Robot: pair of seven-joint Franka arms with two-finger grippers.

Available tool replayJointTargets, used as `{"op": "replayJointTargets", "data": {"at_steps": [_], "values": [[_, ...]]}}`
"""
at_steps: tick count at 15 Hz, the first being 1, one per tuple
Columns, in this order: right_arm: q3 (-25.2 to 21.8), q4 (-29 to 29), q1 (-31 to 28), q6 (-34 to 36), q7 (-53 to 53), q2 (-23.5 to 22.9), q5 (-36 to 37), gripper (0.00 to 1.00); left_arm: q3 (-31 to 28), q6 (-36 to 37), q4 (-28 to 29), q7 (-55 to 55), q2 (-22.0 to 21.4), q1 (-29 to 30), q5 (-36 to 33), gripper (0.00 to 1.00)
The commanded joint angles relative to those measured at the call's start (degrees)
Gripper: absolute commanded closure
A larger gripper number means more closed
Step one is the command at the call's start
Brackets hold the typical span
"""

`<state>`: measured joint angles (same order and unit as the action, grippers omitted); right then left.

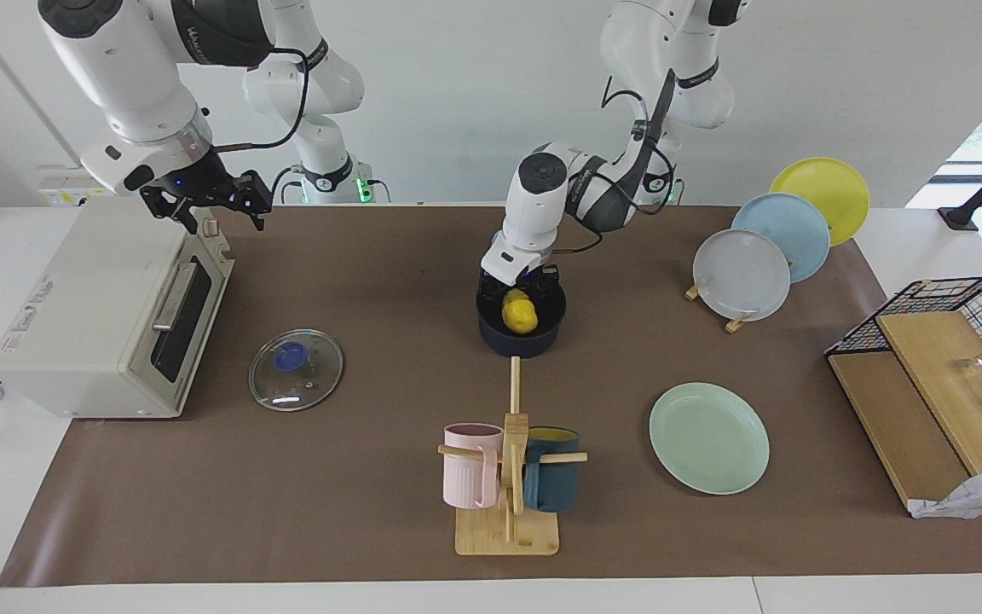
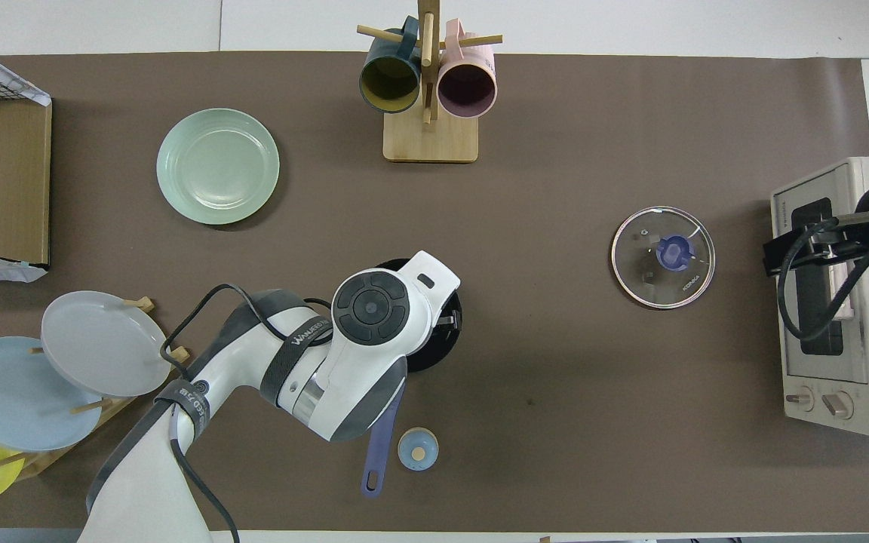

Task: Transfer potato from pot to plate

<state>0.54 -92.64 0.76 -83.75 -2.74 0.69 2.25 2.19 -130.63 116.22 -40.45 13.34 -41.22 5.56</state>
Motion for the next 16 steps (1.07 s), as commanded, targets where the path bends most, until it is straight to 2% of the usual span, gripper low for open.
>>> {"op": "replayJointTargets", "data": {"at_steps": [1, 5, 7, 9, 12, 14, 16], "values": [[2.44, -0.78, -2.69, -0.1, 0.9, 0.71, 0.21, 0.0, -0.43, -0.33, 0.76, -0.33, -0.42, -0.17, 0.15, 1.0], [2.18, -0.61, -3.14, 0.08, 0.9, 0.8, 0.03, 0.0, -0.7, 0.29, 0.06, -0.16, -1.21, -0.17, 0.15, 1.0], [1.74, -0.17, -2.96, -0.19, 0.9, 0.63, -0.67, 0.0, -0.7, 4.3, -2.3, 0.11, -2.87, 0.7, 0.15, 1.0], [1.83, -0.17, -2.7, -0.63, 0.98, 0.89, -0.76, 0.0, -0.7, 13.51, -8.96, 1.41, -4.02, 2.81, 0.15, 1.0], [1.74, -0.17, -2.96, -0.45, 0.9, 0.98, -0.67, 0.0, -0.52, 26.97, -22.49, 8.36, -3.76, 9.56, 0.85, 1.0], [1.74, -0.17, -2.87, -0.54, 0.9, 0.98, -0.5, 0.0, -0.43, 31.12, -27.95, 12.56, -2.62, 14.83, 1.99, 1.0], [1.74, -0.08, -2.7, -0.45, 0.81, 0.98, -0.5, 0.0, -0.26, 34.2, -34.1, 19.58, 0.36, 21.24, 2.26, 1.0]]}}
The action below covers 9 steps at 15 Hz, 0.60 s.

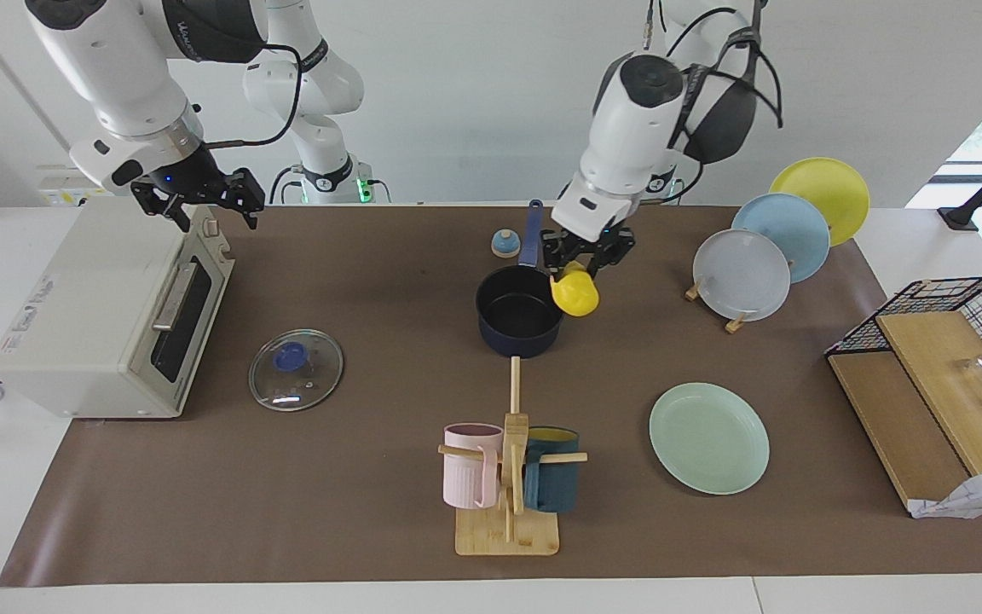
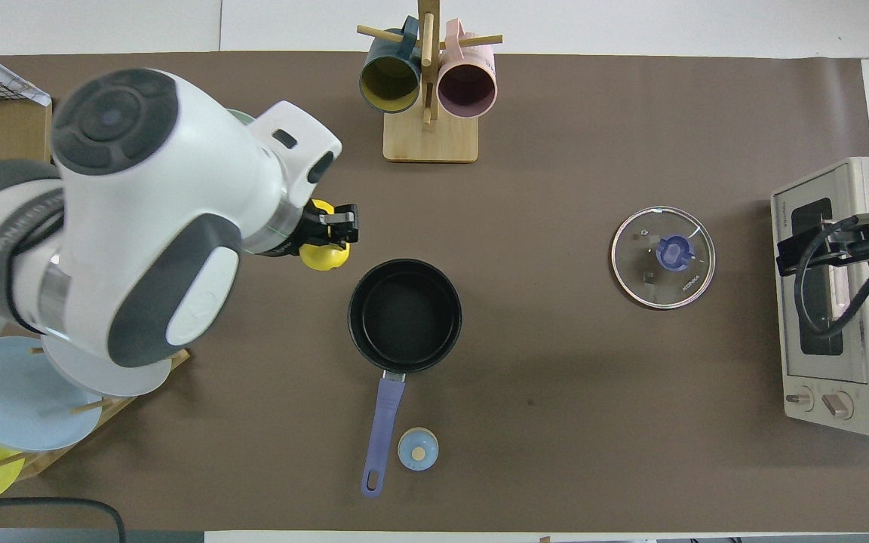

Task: Transfer potato from pot to plate
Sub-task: 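Lift the potato and carry it toward the green plate with the left gripper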

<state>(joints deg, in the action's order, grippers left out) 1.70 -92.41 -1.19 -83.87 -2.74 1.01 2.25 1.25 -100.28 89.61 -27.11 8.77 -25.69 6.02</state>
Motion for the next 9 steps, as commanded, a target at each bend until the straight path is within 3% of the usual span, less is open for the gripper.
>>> {"op": "replayJointTargets", "data": {"at_steps": [1, 6, 9], "values": [[0.59, -0.31, -0.83, -0.33, 0.81, 0.66, -0.49, 0.0, 0.86, 3.95, -9.96, 10.03, 6.59, 8.61, 1.81, 1.0], [1.03, -0.31, -0.48, -0.94, 0.81, 0.49, -0.14, 0.0, 0.77, -3.67, -14.29, 25.95, 14.5, 18.73, 1.54, 1.0], [0.76, -0.22, -0.92, 0.02, 0.72, 0.31, -0.4, 0.0, 0.51, -12.19, -14.03, 29.04, 19.78, 20.5, 1.19, 1.0]]}}
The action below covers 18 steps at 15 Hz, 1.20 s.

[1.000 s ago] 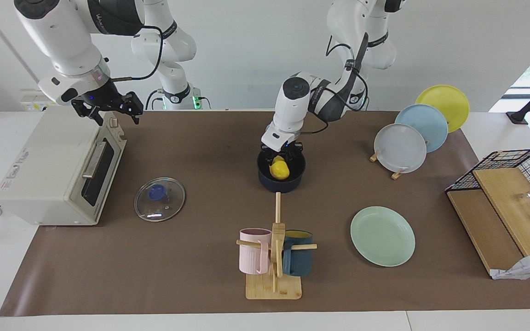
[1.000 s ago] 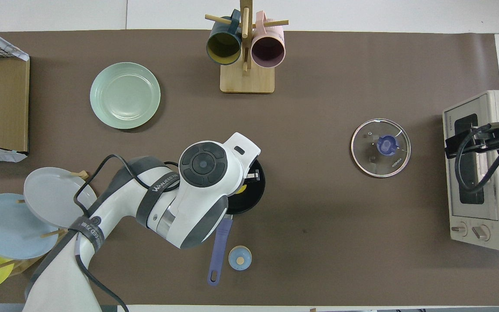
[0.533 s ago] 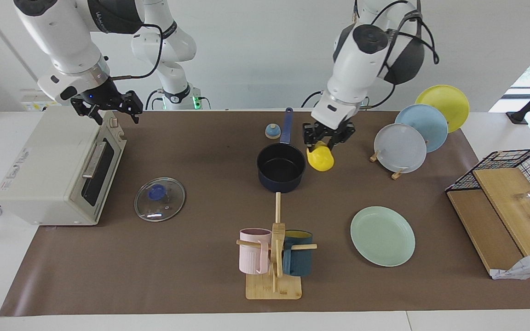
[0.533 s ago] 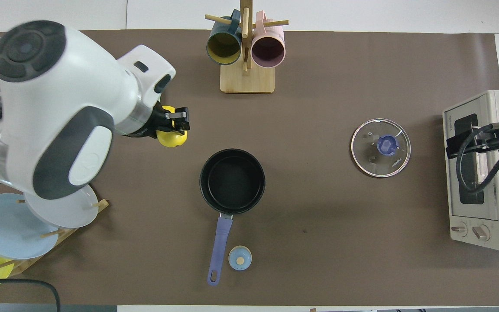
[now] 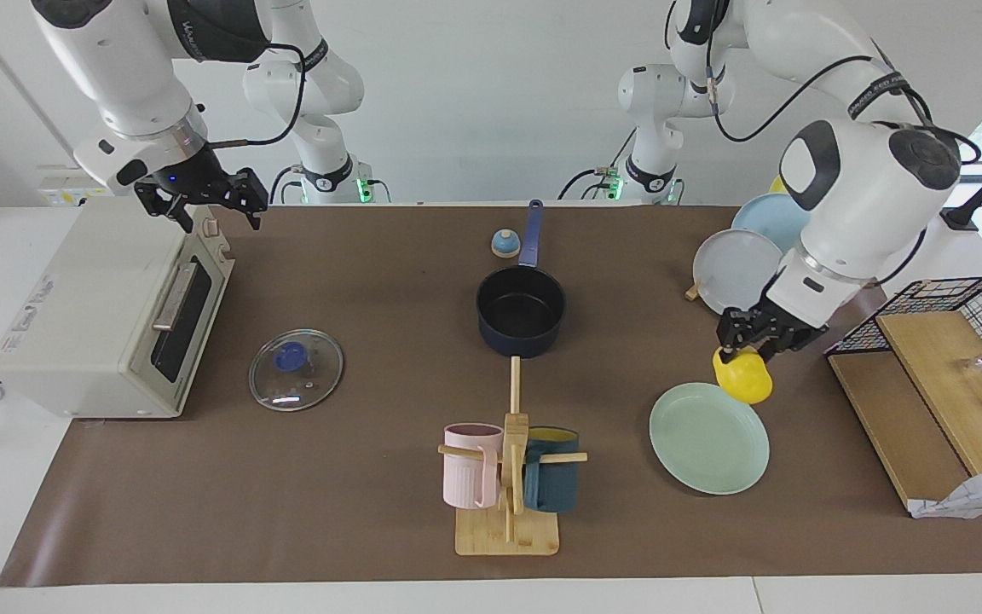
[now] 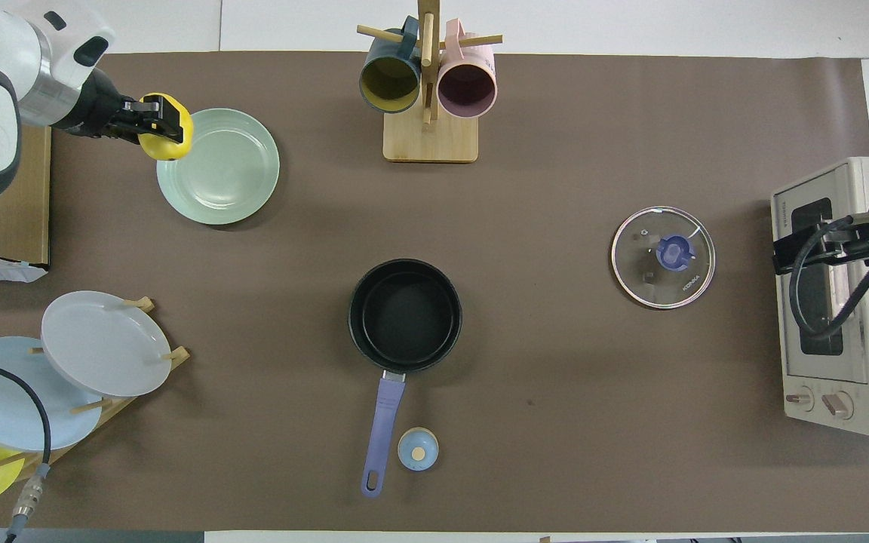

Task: Transfer potato from pot to plate
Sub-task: 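Lower the potato onto the green plate and open the left gripper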

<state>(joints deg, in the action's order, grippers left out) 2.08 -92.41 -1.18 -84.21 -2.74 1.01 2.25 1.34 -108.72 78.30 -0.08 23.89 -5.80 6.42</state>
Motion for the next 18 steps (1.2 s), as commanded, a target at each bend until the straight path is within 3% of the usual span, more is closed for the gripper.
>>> {"op": "replayJointTargets", "data": {"at_steps": [1, 3, 7, 15, 16, 17, 18], "values": [[0.38, -0.22, -0.84, 0.53, 0.72, 0.39, -0.4, 0.0, 0.41, -6.3, -2.54, 2.71, 6.15, 0.7, 0.7, 1.0], [0.29, -0.05, -0.93, 0.45, 0.63, 0.4, -0.49, 0.0, 0.33, -8.6, -2.19, 4.2, 8.18, 1.23, 0.44, 1.0], [0.12, -0.39, -1.02, 0.97, 0.63, 0.66, -0.84, 0.0, 0.33, -21.6, 10.36, 5.44, 7.05, 0.53, 0.61, 1.0], [0.03, -0.75, -2.16, -0.08, 0.63, 0.66, -0.93, 0.0, 0.24, -20.65, 12.92, 5.53, 5.82, 0.0, 0.44, 1.0], [0.03, -0.75, -2.16, -0.08, 0.63, 0.66, -0.93, 0.0, 0.24, -20.04, 13.01, 5.7, 5.82, -0.08, -0.17, 0.93], [0.03, -0.75, -2.16, -0.08, 0.63, 0.66, -0.93, 0.0, 0.24, -19.25, 12.84, 5.79, 5.73, 0.0, -1.22, 0.32], [0.03, -0.75, -2.16, -0.08, 0.63, 0.75, -0.93, 0.0, 0.24, -18.55, 12.58, 5.79, 5.64, -0.08, -1.75, 0.0]]}}
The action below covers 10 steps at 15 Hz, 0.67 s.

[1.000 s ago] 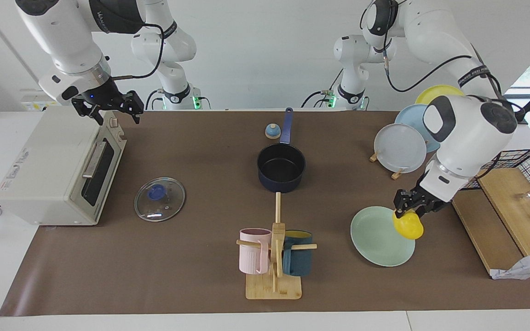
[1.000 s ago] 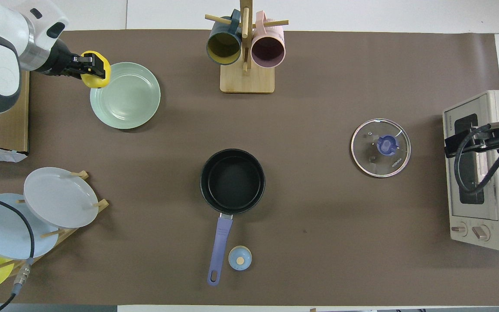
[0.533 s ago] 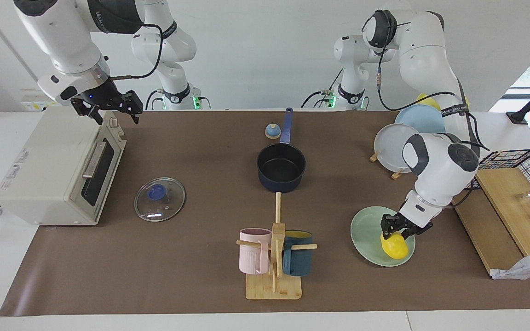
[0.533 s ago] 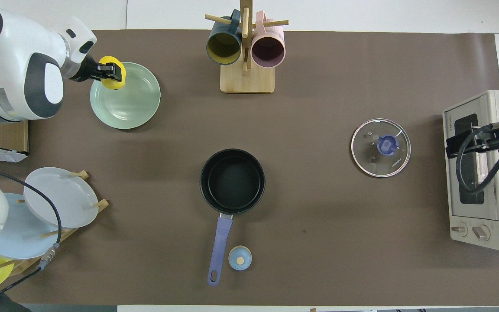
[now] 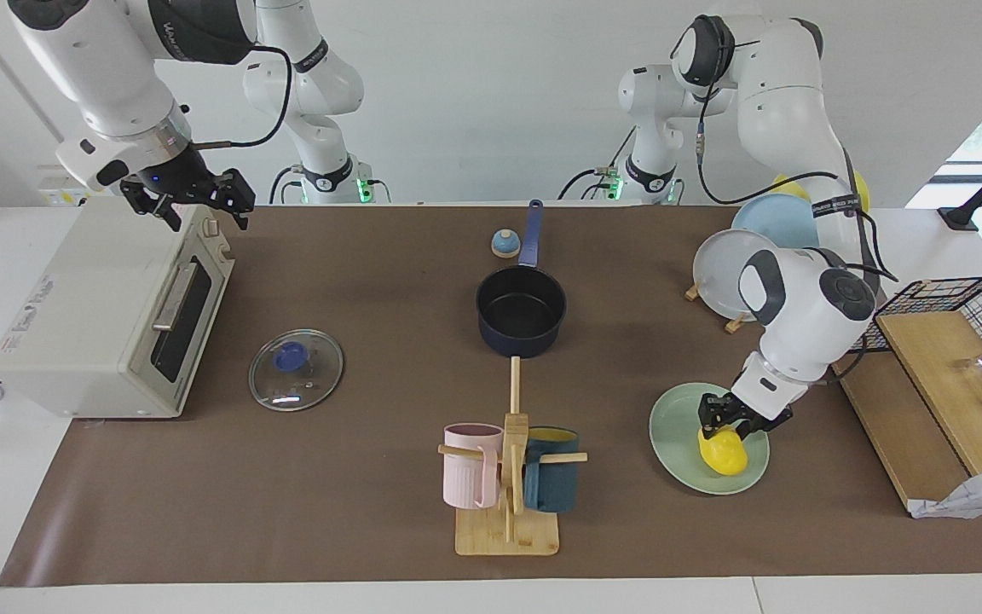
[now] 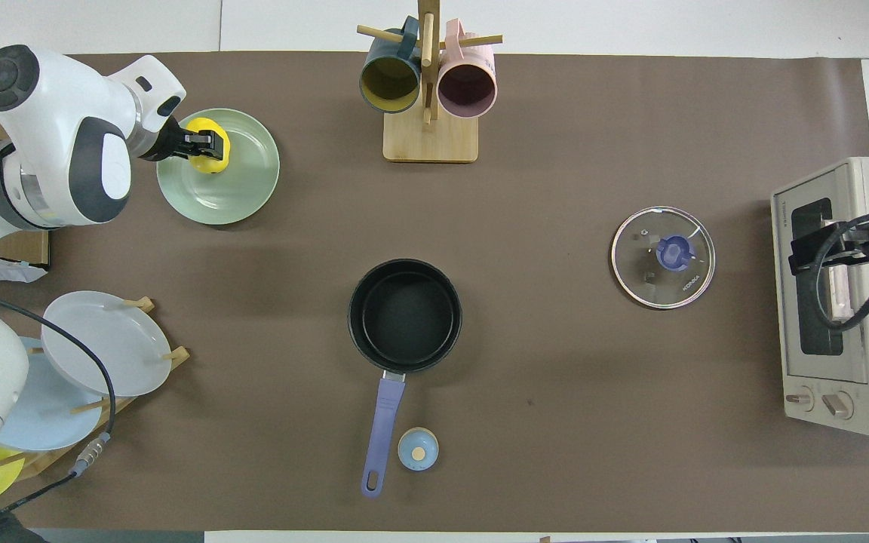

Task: Transfer potato from pot to plate
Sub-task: 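Lower the potato onto the green plate and open the left gripper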

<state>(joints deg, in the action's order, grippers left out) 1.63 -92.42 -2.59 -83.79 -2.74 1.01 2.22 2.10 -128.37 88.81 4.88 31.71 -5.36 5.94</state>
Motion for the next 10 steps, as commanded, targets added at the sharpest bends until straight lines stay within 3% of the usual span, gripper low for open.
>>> {"op": "replayJointTargets", "data": {"at_steps": [1, 5, 10], "values": [[0.48, -0.75, -0.66, -0.49, 0.63, 0.75, -0.9, 0.0, -0.52, 2.06, 1.63, 0.83, -2.53, -0.44, -1.37, 0.0], [0.48, -0.75, -0.4, -0.49, 0.63, 0.75, -0.9, 0.0, -0.6, 10.57, -2.58, 0.4, -6.65, -0.17, -1.28, 0.0], [0.48, -0.75, -0.31, -0.49, 0.63, 0.75, -0.9, 0.0, -3.33, 22.71, -2.68, -3.64, -19.03, 0.44, -1.63, 0.0]]}}
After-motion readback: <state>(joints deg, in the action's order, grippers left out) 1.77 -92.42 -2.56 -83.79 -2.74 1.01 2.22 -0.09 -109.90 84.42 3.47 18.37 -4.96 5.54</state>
